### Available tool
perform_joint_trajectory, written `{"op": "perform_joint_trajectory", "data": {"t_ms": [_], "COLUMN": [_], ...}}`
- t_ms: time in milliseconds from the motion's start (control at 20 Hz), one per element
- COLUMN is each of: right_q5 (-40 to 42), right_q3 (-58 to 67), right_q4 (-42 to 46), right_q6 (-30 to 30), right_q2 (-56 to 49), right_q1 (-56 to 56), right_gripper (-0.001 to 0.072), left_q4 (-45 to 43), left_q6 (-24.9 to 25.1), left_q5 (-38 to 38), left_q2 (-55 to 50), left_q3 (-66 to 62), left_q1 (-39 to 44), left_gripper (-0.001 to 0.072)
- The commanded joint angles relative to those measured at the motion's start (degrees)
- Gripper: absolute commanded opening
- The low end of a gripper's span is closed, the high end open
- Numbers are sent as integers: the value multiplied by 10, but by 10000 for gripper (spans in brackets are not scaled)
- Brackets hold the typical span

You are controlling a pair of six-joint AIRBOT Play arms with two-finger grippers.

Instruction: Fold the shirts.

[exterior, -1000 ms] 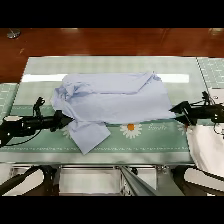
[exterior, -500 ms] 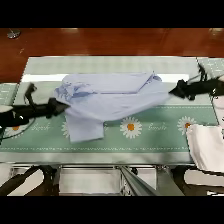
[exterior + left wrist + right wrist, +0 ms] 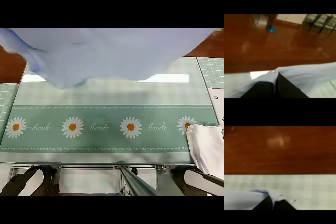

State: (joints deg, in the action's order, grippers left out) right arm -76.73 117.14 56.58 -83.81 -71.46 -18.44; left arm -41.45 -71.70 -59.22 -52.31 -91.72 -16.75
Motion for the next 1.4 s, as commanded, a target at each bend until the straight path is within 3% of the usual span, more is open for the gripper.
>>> {"op": "perform_joint_trajectory", "data": {"t_ms": [0, 150, 300, 450, 650, 850, 1100, 1350], "right_q5": [-28, -41, -56, -69, -88, -94, -13, 147], "right_q3": [25, -5, -30, -31, -45, -205, -438, -474], "right_q4": [45, 72, 100, 104, 104, 91, 41, -38], "right_q6": [-10, -12, -26, -30, -37, -40, 21, 79], "right_q2": [111, 209, 288, 331, 342, 341, 261, 49], "right_q1": [0, 0, 1, 1, 1, 1, 1, 2], "right_gripper": [22, 22, 22, 22, 22, 22, 22, 22], "left_q4": [-159, -276, -346, -357, -364, -354, -253, -249], "left_q6": [-51, -51, -54, -92, -96, -115, -109, -112], "left_q5": [-56, -116, -130, -136, -154, -144, 16, 184], "left_q2": [56, 125, 195, 238, 240, 224, 144, -62], "left_q3": [-133, -136, -136, -136, -106, 54, 264, 296], "left_q1": [0, 0, 0, 22, 57, 57, 62, 139], "left_gripper": [23, 24, 24, 23, 24, 24, 24, 24]}}
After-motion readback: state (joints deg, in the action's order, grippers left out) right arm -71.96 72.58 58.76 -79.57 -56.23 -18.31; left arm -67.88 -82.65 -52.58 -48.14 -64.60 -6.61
